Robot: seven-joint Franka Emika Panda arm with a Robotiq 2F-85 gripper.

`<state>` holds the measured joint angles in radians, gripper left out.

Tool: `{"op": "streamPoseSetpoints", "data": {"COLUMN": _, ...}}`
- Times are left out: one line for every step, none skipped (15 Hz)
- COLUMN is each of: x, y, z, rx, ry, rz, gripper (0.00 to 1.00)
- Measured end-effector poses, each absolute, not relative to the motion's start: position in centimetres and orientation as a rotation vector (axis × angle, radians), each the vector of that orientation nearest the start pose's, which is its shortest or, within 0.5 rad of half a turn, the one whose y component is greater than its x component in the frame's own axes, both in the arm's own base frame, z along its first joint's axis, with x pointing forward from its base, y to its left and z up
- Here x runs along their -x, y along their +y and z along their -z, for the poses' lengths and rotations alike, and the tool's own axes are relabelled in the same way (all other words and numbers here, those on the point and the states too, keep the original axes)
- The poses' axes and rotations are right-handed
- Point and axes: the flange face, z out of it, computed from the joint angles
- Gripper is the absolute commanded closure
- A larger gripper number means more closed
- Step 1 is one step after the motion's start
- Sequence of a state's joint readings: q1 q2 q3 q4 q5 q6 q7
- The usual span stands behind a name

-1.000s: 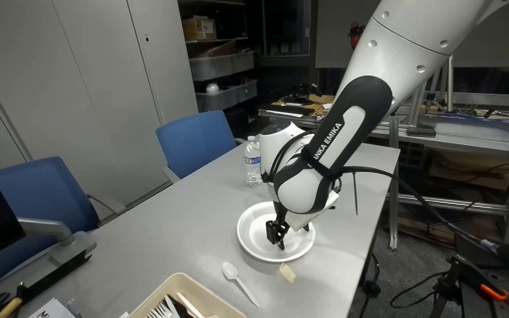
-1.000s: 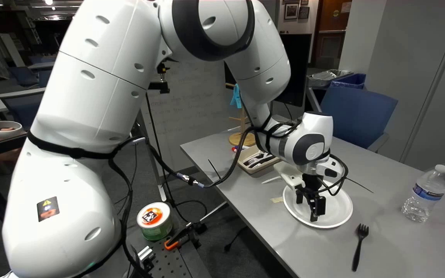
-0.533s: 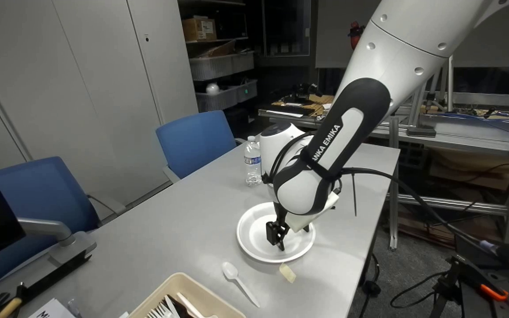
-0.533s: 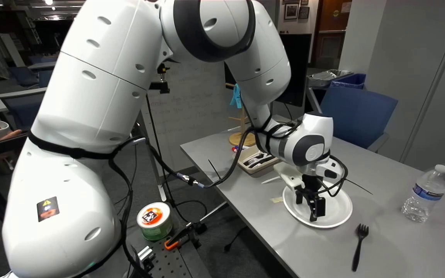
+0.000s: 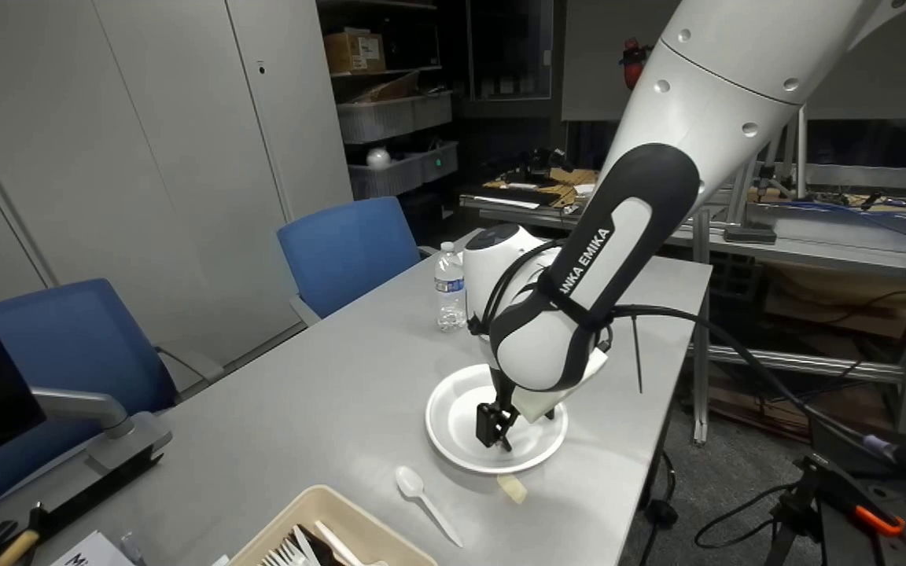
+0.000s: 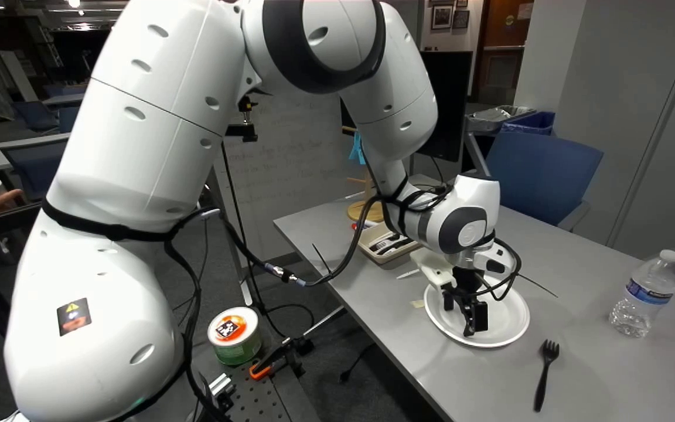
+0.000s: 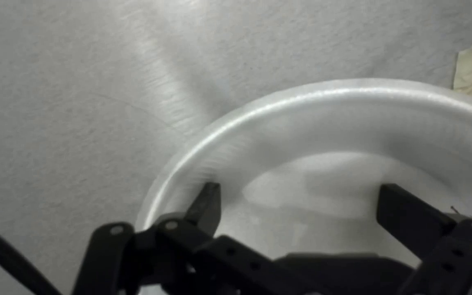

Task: Put the spoon on the plate on the table and then center the plate

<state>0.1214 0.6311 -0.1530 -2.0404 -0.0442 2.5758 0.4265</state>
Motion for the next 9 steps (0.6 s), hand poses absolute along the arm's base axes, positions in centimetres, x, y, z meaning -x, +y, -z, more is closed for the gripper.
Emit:
{"op": "streamPoseSetpoints", "data": {"x": -57.7, "y": -1.8, "z": -12.2, "rx": 3.206, "ry": 0.639, "rz": -0.115, "gripper": 0.0}}
{"op": "streamPoseSetpoints", "data": {"x": -57.5, "y": -1.7, "z": -12.1, "rx": 3.207, "ry": 0.637, "rz": -0.123, "gripper": 0.0}}
{"op": "streamPoseSetpoints", "data": {"x": -57.4, "y": -1.6, "z": -12.0, "rx": 3.208, "ry": 0.635, "rz": -0.127, "gripper": 0.0}}
{"op": "streamPoseSetpoints", "data": {"x": -57.3, "y": -1.4, "z": -12.0, "rx": 3.208, "ry": 0.635, "rz": -0.13, "gripper": 0.0}}
{"op": "streamPoseSetpoints", "data": {"x": -57.2, "y": -1.2, "z": -12.1, "rx": 3.208, "ry": 0.638, "rz": -0.134, "gripper": 0.0}}
{"op": "streamPoseSetpoints", "data": {"x": -57.0, "y": -0.8, "z": -12.2, "rx": 3.207, "ry": 0.643, "rz": -0.136, "gripper": 0.0}}
{"op": "streamPoseSetpoints", "data": {"x": -56.9, "y": -0.4, "z": -12.4, "rx": 3.206, "ry": 0.648, "rz": -0.136, "gripper": 0.0}}
{"op": "streamPoseSetpoints", "data": {"x": -56.8, "y": 0.1, "z": -12.8, "rx": 3.205, "ry": 0.655, "rz": -0.137, "gripper": 0.0}}
{"op": "streamPoseSetpoints", "data": {"x": -56.7, "y": 0.7, "z": -13.2, "rx": 3.204, "ry": 0.664, "rz": -0.142, "gripper": 0.0}}
